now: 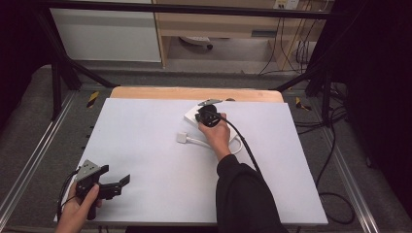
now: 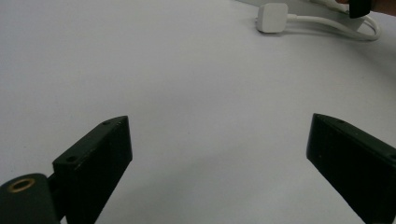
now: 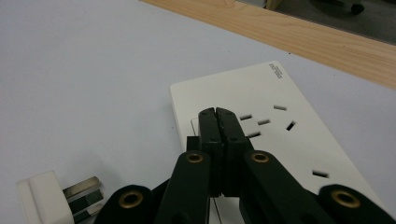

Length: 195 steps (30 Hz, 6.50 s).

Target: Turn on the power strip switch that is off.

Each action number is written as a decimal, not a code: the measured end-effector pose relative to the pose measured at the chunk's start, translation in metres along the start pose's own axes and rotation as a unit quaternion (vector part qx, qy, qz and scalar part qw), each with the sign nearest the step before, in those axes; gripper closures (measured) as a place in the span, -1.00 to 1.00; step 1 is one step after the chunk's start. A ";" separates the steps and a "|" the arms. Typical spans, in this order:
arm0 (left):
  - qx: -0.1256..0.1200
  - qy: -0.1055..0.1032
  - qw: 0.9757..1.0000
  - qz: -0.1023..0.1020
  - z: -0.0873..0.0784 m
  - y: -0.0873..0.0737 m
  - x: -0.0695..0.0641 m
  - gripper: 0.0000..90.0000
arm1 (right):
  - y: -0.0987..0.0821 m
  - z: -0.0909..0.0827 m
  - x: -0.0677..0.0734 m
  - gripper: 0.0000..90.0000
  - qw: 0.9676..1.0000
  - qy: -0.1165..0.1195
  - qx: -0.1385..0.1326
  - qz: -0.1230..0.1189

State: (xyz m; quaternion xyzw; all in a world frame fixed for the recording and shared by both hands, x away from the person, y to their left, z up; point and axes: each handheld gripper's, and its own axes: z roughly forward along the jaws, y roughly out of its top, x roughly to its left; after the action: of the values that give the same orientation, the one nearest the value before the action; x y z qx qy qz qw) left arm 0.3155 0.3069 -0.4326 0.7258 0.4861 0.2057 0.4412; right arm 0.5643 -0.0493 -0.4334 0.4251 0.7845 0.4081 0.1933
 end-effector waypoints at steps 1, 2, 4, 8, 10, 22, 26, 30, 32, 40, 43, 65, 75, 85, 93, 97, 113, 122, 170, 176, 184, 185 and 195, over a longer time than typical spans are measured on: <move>0.000 0.000 1.000 0.000 0.000 0.000 0.000 -0.85 | 0.000 0.000 0.000 1.00 1.000 0.000 0.000 0.000; 0.000 0.000 1.000 0.000 0.000 0.000 0.000 -0.85 | 0.000 0.000 0.000 1.00 1.000 -0.001 0.001 -0.001; 0.000 0.000 1.000 0.000 0.000 0.000 0.000 -0.85 | -0.001 0.000 0.000 1.00 1.000 -0.001 0.003 0.001; 0.000 0.000 1.000 0.000 0.000 0.000 0.000 -0.85 | -0.001 0.000 0.001 1.00 1.000 -0.003 0.002 -0.001; 0.000 -0.001 1.000 0.000 0.000 0.000 0.000 -0.85 | -0.001 0.001 0.001 1.00 1.000 -0.003 0.002 -0.001; 0.001 0.000 1.000 0.000 0.000 0.000 0.000 -0.85 | -0.002 0.001 0.001 1.00 1.000 -0.003 -0.001 -0.009; 0.001 0.000 1.000 0.000 0.000 0.000 0.000 -0.85 | -0.003 0.000 0.001 1.00 1.000 -0.003 0.000 -0.005; 0.001 0.000 1.000 -0.001 0.000 0.000 0.000 -0.85 | -0.003 0.000 0.001 1.00 1.000 -0.002 -0.002 -0.005; 0.002 0.000 1.000 0.000 0.000 0.000 0.000 -0.85 | -0.003 0.000 0.001 1.00 1.000 -0.001 -0.003 -0.004; 0.002 0.000 1.000 0.000 0.001 0.000 0.000 -0.85 | -0.007 -0.001 -0.003 1.00 1.000 -0.003 -0.002 0.007; 0.002 -0.001 1.000 -0.001 0.001 0.000 -0.001 -0.85 | -0.007 -0.003 -0.004 1.00 1.000 -0.002 0.003 0.000; 0.003 0.000 1.000 0.001 0.001 0.000 -0.001 -0.85 | -0.001 -0.009 -0.003 1.00 1.000 0.009 -0.019 0.010; 0.003 0.000 1.000 0.002 0.001 0.000 -0.001 -0.85 | 0.001 -0.013 -0.004 0.92 1.000 0.009 -0.021 0.015; 0.005 0.001 1.000 0.005 0.001 -0.001 -0.001 -0.85 | 0.003 -0.018 -0.005 0.65 0.999 0.015 -0.023 0.023; 0.007 0.001 1.000 0.010 0.002 -0.001 -0.001 -0.85 | 0.006 -0.022 -0.007 0.25 0.999 0.016 -0.028 0.039; 0.008 0.001 1.000 0.010 0.002 -0.001 -0.001 -0.85 | 0.006 -0.022 -0.006 0.00 0.999 0.020 -0.025 0.045; 0.010 0.001 1.000 0.011 0.003 -0.001 -0.002 -0.85 | 0.011 -0.029 -0.009 -0.85 0.998 0.012 -0.025 0.058; 0.012 0.001 1.000 0.013 0.003 -0.001 -0.002 -0.85 | 0.016 -0.035 -0.010 -0.86 0.998 -0.043 -0.025 0.038; 0.013 0.008 1.000 0.015 0.003 -0.002 -0.001 -0.85 | -0.002 -0.147 -0.072 -0.89 0.994 0.010 -0.087 0.063; 0.013 0.007 1.000 0.015 0.002 -0.002 -0.001 -0.85 | -0.008 -0.161 -0.072 -0.89 0.994 0.010 -0.089 0.061; 0.014 0.007 1.000 0.014 0.003 -0.002 -0.001 -0.85 | -0.019 -0.175 -0.076 -0.88 0.993 0.008 -0.099 0.066; 0.014 0.008 1.000 0.015 0.002 -0.002 -0.001 -0.85 | -0.020 -0.176 -0.077 -0.88 0.993 0.009 -0.098 0.066; 0.014 0.008 1.000 0.016 0.002 -0.002 -0.001 -0.85 | -0.042 -0.196 -0.077 -0.86 0.992 0.006 -0.111 0.063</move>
State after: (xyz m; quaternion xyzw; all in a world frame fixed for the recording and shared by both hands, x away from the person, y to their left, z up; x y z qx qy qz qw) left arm 0.3155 0.3055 -0.4356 0.7377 0.4809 0.2116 0.4240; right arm 0.4589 -0.2187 -0.3542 0.4472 0.7070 0.5065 0.2088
